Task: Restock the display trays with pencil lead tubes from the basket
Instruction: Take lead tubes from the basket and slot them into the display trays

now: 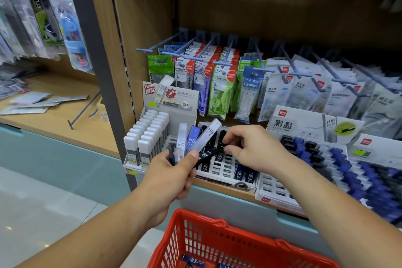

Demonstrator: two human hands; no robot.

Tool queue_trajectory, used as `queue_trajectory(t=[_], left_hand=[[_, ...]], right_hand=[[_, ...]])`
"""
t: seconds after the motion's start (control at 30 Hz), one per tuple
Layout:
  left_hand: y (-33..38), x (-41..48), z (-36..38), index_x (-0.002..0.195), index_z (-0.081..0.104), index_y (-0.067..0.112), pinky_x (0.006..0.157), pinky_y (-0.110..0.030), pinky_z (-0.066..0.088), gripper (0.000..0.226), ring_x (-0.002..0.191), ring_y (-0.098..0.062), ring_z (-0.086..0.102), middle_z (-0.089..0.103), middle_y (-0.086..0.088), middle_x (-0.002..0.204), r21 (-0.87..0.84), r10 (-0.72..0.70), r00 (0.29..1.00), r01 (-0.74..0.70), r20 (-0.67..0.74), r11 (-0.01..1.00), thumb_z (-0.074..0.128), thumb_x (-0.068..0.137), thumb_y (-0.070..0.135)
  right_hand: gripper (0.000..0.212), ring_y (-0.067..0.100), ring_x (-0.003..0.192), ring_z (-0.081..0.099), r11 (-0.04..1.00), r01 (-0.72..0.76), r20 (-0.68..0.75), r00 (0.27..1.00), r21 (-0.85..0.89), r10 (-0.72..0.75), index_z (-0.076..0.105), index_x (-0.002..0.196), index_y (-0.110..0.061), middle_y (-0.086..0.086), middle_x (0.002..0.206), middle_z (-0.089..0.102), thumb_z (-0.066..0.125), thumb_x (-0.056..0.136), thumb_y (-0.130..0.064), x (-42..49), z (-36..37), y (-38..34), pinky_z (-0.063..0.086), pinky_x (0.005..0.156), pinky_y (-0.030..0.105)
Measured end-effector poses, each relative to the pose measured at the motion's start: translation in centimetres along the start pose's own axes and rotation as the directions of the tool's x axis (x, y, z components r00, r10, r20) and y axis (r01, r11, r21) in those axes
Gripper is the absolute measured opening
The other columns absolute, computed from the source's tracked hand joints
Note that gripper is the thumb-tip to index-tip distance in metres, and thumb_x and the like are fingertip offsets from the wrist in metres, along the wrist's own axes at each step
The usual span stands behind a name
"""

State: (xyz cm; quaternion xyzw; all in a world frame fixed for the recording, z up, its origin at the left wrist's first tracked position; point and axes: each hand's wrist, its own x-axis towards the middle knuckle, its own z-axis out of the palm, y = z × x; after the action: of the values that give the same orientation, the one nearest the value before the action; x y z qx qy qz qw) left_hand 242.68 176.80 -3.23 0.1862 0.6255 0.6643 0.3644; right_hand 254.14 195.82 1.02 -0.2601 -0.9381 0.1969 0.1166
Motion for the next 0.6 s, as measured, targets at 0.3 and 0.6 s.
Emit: queue_trajectory(t=[0.3, 0.6], left_hand=[[-0.1, 0.0, 0.0, 0.102, 0.063, 0.01, 0.044, -0.025, 0.03, 0.02, 0.052, -0.014, 0.044, 0.059, -0.007, 0.07, 0.014, 0.001, 1.0, -0.001, -0.007, 1.0, 0.068, 0.099, 0.03], [-0.1, 0.0, 0.4, 0.109, 0.062, 0.005, 0.044, -0.025, 0.03, 0.028, 0.052, -0.015, 0.044, 0.059, -0.007, 0.071, -0.001, 0.005, 1.0, -0.005, -0.005, 1.0, 0.069, 0.098, 0.03]], right_hand=[[0.006, 0.006, 0.087, 0.06, 0.998, 0.007, -0.041, 0.999, -0.063, -0.01, 0.07, 0.094, -0.04, -0.021, 0.087, 0.066, 0.069, 0.094, -0.034, 0.3, 0.7, -1.2, 0.052, 0.081, 0.032], [0.013, 0.005, 0.082, 0.067, 0.994, -0.013, 0.007, 1.0, 0.109, 0.013, 0.078, 0.089, -0.035, -0.017, 0.086, 0.074, 0.069, 0.092, -0.044, 0.1, -0.2, -0.9, 0.058, 0.081, 0.037]])
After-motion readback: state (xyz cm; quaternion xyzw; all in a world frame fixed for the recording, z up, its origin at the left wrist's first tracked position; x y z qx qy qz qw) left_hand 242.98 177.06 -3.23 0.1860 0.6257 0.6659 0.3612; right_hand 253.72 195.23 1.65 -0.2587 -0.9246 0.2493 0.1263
